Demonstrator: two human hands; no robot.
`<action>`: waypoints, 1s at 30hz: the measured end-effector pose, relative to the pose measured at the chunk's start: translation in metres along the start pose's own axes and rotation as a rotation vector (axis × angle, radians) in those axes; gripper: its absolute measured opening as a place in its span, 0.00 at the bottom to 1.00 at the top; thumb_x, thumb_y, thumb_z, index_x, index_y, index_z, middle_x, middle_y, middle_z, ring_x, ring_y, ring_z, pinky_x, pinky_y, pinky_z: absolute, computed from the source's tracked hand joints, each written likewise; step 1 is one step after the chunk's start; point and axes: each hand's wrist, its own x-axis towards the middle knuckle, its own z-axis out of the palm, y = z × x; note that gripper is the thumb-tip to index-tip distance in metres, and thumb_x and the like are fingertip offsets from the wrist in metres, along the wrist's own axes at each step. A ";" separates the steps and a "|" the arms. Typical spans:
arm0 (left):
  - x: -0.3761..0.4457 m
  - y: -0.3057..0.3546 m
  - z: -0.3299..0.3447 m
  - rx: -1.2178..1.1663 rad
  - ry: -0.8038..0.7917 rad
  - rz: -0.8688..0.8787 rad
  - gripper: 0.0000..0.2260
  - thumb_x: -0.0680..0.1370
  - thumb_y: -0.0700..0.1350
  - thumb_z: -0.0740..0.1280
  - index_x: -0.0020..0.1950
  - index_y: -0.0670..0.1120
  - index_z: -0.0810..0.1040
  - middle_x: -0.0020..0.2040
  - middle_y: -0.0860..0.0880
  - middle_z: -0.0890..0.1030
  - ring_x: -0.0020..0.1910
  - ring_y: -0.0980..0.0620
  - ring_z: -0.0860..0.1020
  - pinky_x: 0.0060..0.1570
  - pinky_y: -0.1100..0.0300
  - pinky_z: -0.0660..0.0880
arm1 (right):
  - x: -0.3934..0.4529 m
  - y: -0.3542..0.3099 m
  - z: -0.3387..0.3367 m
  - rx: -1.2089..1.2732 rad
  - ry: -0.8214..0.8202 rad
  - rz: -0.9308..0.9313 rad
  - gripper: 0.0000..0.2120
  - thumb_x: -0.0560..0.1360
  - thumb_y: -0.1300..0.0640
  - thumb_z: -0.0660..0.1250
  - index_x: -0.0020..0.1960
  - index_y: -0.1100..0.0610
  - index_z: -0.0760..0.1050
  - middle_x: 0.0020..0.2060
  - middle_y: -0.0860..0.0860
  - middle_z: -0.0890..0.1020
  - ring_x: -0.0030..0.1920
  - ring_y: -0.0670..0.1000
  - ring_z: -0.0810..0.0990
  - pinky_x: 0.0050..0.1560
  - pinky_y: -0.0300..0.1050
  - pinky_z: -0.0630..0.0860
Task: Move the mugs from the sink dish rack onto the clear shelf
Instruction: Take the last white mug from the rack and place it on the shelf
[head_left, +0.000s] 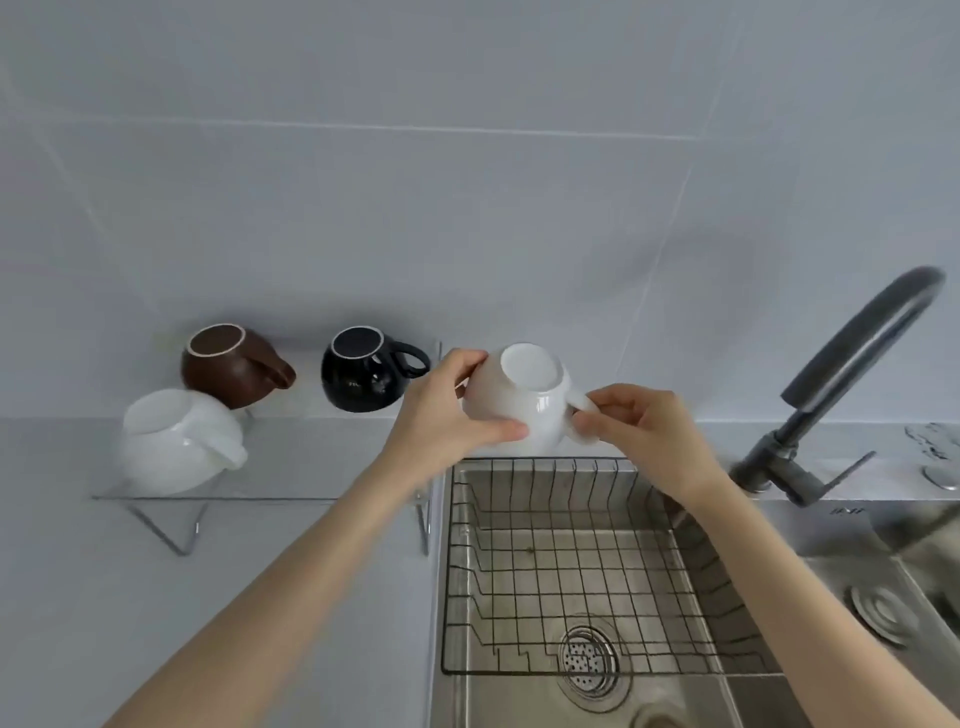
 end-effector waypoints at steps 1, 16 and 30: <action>-0.004 -0.001 -0.013 0.005 0.027 -0.007 0.34 0.54 0.50 0.79 0.57 0.50 0.72 0.54 0.55 0.78 0.57 0.56 0.76 0.61 0.61 0.71 | 0.003 -0.008 0.010 -0.005 -0.018 -0.015 0.02 0.69 0.58 0.72 0.42 0.53 0.81 0.30 0.43 0.84 0.33 0.41 0.80 0.36 0.27 0.73; -0.054 -0.066 -0.107 0.091 0.390 -0.164 0.32 0.56 0.47 0.80 0.57 0.47 0.73 0.52 0.51 0.79 0.53 0.51 0.77 0.51 0.61 0.72 | 0.042 -0.055 0.139 -0.046 -0.310 0.006 0.06 0.67 0.64 0.72 0.42 0.55 0.82 0.33 0.51 0.85 0.35 0.43 0.80 0.43 0.32 0.75; -0.063 -0.097 -0.108 0.085 0.389 -0.228 0.34 0.56 0.47 0.80 0.58 0.46 0.73 0.53 0.51 0.79 0.54 0.50 0.77 0.55 0.54 0.75 | 0.043 -0.049 0.162 -0.227 -0.327 -0.062 0.10 0.68 0.67 0.70 0.41 0.51 0.79 0.38 0.50 0.83 0.35 0.37 0.81 0.46 0.32 0.78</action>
